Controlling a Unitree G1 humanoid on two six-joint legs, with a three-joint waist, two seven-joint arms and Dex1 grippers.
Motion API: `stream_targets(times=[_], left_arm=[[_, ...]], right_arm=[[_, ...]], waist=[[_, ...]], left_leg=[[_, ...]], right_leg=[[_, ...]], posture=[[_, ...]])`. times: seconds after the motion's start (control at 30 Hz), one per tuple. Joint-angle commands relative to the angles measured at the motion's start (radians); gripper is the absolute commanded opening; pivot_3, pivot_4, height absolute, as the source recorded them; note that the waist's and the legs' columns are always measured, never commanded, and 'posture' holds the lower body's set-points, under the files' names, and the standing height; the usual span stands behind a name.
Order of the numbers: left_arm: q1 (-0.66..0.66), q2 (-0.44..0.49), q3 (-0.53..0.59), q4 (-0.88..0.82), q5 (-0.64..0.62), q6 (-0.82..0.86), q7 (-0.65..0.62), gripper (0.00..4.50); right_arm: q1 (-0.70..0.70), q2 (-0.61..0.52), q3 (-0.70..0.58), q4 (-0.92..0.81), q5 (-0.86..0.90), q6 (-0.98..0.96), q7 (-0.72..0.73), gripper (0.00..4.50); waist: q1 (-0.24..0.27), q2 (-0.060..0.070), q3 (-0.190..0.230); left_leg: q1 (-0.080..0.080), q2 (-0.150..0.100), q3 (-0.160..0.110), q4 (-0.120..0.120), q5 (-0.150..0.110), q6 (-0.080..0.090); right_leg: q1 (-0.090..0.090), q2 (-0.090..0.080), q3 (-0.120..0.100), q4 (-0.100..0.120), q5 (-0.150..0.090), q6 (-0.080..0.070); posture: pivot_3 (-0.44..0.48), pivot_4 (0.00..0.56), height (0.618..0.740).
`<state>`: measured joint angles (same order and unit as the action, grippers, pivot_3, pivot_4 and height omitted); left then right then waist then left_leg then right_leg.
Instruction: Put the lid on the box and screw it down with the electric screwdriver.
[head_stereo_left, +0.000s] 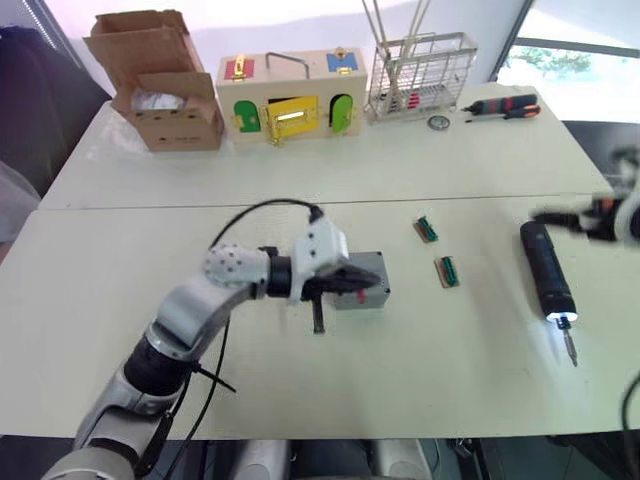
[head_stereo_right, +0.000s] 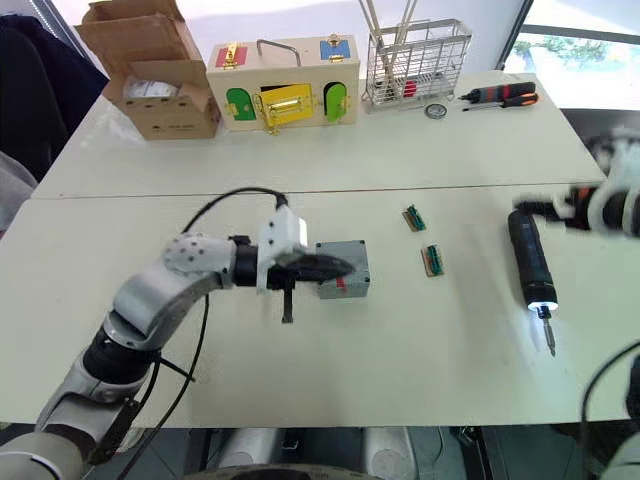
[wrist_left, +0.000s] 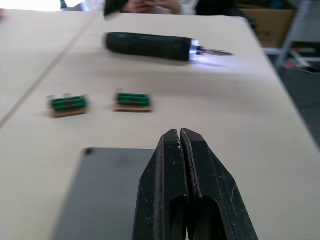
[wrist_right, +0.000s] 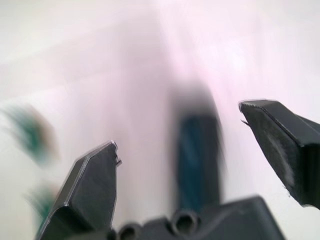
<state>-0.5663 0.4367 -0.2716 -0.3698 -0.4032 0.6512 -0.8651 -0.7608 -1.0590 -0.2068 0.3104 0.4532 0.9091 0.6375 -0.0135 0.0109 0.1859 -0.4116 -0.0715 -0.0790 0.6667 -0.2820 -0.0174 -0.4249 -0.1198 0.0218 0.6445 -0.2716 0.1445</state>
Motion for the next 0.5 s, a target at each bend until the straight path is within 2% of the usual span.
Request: stream_targets(times=[0.03,0.1,0.17,0.23,0.33,0.43,0.5], left_arm=[[0.007,0.025,0.068,-0.042,-0.007,0.063,0.066,0.00],[0.036,0.088,0.082,-0.084,0.000,0.103,0.068,0.00],[0.050,0.148,0.094,-0.108,0.003,0.134,0.067,0.00],[0.049,0.217,0.080,-0.118,0.042,0.132,0.065,0.00],[0.043,0.270,0.061,-0.123,0.068,0.122,0.060,0.00],[0.053,0.284,0.025,-0.143,0.067,0.134,0.041,0.00],[0.073,0.258,-0.013,-0.120,0.099,0.124,0.069,0.00]], right_arm=[[0.046,0.076,-0.109,-0.180,0.026,-0.127,-0.036,4.49],[0.131,0.138,-0.127,-0.331,0.092,-0.050,-0.040,4.49],[0.244,0.183,-0.140,-0.493,0.191,-0.020,0.032,4.49],[0.381,0.181,-0.137,-0.647,0.297,0.018,0.139,4.49],[0.485,0.165,-0.123,-0.760,0.366,0.031,0.220,4.49],[0.593,0.154,-0.035,-0.821,0.322,-0.018,0.273,4.49],[0.632,0.176,0.024,-0.815,0.255,-0.091,0.267,4.49]], waist=[[0.003,-0.001,0.000],[0.005,-0.005,-0.001],[0.007,-0.007,-0.002],[0.015,-0.007,-0.002],[0.024,-0.007,-0.002],[0.027,-0.010,-0.003],[0.026,-0.011,-0.004]], left_leg=[[0.000,0.000,-0.001,0.000,0.000,0.000],[0.000,0.001,-0.003,-0.001,0.000,-0.001],[0.000,0.002,-0.004,-0.001,0.000,-0.001],[0.000,0.001,-0.004,0.000,0.001,-0.001],[0.000,0.000,-0.002,0.002,0.001,-0.001],[0.001,0.000,-0.003,0.002,0.001,-0.001],[0.002,0.001,-0.004,0.002,0.001,-0.001]], right_leg=[[0.000,0.000,-0.001,0.001,0.000,0.000],[0.000,0.001,-0.002,0.002,0.000,0.000],[0.000,0.000,-0.002,0.003,0.000,0.000],[0.000,-0.001,-0.001,0.002,0.000,0.000],[0.000,-0.001,0.000,0.002,0.000,0.000],[0.003,-0.001,0.000,0.002,0.000,0.000],[0.004,0.000,-0.002,0.002,0.000,0.000]], posture=[[0.000,0.150,0.730],[0.000,0.150,0.730],[0.000,0.150,0.730],[0.000,0.150,0.730],[0.000,0.150,0.730],[0.000,0.150,0.730],[0.000,0.150,0.730]])
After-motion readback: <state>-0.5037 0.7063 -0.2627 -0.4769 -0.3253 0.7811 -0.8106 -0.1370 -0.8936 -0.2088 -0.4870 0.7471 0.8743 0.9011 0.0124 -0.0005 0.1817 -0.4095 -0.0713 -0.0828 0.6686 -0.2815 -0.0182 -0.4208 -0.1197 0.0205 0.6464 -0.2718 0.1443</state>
